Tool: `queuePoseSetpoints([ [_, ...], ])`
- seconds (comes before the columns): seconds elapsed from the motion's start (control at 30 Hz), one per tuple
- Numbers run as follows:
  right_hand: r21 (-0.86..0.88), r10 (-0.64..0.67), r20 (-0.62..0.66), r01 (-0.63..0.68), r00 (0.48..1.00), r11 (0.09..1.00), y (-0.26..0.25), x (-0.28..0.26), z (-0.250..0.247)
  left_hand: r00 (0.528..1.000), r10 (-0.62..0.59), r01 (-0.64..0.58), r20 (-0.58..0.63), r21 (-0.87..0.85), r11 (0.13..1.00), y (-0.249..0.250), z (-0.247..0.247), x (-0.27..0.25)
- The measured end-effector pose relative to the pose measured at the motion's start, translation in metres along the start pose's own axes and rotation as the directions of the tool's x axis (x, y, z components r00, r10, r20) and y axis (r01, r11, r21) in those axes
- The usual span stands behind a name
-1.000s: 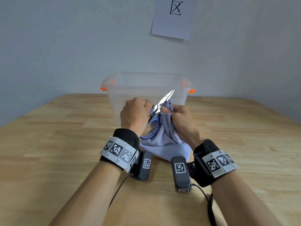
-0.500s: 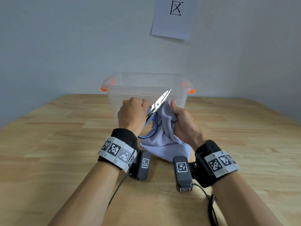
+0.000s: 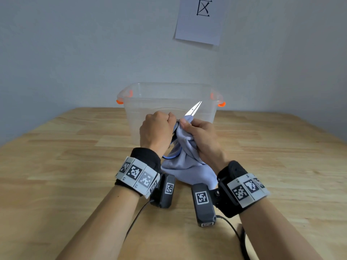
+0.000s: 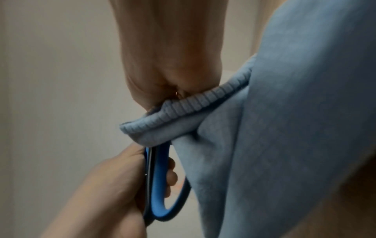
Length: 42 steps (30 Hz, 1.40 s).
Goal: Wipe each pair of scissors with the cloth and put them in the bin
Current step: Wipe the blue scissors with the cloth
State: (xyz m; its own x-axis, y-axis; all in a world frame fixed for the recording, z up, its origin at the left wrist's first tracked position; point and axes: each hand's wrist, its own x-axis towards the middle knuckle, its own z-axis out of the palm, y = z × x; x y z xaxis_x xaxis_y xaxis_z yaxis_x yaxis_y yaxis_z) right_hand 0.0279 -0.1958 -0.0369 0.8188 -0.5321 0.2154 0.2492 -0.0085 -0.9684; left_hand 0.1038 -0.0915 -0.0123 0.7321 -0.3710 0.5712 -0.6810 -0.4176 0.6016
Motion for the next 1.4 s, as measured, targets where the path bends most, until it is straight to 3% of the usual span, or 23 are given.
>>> queuePoseSetpoints([
  [0.27,-0.345,-0.196,-0.104,0.149,0.975,0.927,0.001,0.007,-0.013,0.999,-0.021,0.023,0.042,-0.050,0.998,-0.001,-0.002,-0.001],
  [0.37,-0.243,-0.140,-0.203,0.089,0.969,0.966,0.006,0.010,-0.027,0.998,-0.068,0.068,0.004,-0.075,0.995,0.000,-0.007,0.001],
  [0.47,-0.215,-0.095,-0.210,0.049,0.973,0.975,0.007,0.009,-0.028,0.998,-0.060,0.058,-0.031,-0.062,0.996,0.002,-0.011,0.001],
  [0.67,-0.133,0.110,0.035,-0.104,0.993,0.986,0.002,0.009,-0.019,0.998,-0.057,0.057,-0.011,-0.013,0.998,0.000,-0.006,-0.002],
  [0.77,-0.072,0.196,0.068,-0.192,0.978,0.979,0.000,0.010,-0.021,0.999,-0.053,0.053,-0.011,-0.030,0.998,0.000,-0.006,-0.002],
  [0.83,-0.160,0.223,0.077,-0.209,0.972,0.965,-0.002,0.010,-0.022,0.999,-0.050,0.050,-0.005,-0.038,0.998,-0.001,-0.007,-0.001],
  [0.97,-0.292,0.262,-0.016,-0.256,0.965,0.922,-0.006,0.013,-0.025,0.998,-0.056,0.057,0.010,-0.052,0.997,-0.003,-0.005,0.000],
  [1.07,-0.274,0.310,-0.137,-0.337,0.941,0.901,-0.005,0.017,-0.027,0.998,-0.056,0.056,0.009,-0.036,0.998,-0.004,-0.005,0.000],
  [1.17,-0.208,0.270,-0.229,-0.318,0.935,0.925,-0.004,0.019,-0.028,0.998,-0.055,0.056,0.014,-0.042,0.998,-0.004,-0.006,0.000],
  [1.4,-0.108,0.197,-0.229,-0.226,0.953,0.968,-0.008,0.019,-0.027,0.998,-0.039,0.040,0.047,-0.012,0.999,-0.007,-0.002,0.002],
])
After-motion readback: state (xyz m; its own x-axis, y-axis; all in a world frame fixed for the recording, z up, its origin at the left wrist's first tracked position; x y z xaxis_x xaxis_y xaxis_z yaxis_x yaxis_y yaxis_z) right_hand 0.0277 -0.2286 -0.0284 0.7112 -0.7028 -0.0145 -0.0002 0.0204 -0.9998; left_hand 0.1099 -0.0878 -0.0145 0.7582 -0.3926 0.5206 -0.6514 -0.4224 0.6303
